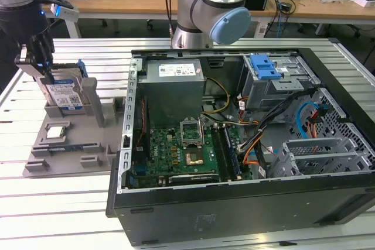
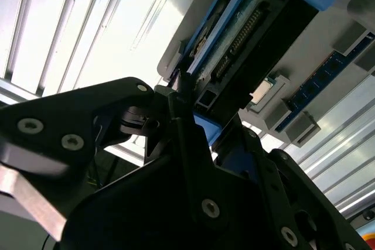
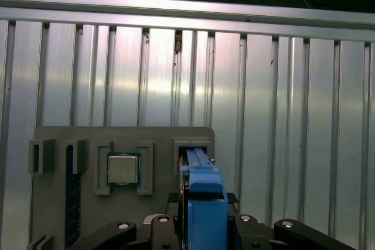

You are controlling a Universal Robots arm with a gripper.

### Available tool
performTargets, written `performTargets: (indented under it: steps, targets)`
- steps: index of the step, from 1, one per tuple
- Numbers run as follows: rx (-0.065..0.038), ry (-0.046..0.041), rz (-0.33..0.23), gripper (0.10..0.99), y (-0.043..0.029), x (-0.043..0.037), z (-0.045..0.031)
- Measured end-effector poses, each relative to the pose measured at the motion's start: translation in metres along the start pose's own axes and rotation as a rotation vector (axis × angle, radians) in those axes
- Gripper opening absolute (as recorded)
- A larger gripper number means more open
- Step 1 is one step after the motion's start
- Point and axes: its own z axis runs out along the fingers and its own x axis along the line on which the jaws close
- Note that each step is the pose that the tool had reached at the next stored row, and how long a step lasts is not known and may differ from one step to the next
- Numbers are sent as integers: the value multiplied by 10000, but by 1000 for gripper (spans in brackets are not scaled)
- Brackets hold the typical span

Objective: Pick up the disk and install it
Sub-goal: 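Pick up the disk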

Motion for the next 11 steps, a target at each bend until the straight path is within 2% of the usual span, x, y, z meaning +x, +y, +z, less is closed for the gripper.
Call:
performTargets:
  steps: [11]
  targets:
    - [0,1,-1,369,4,-4,-119]
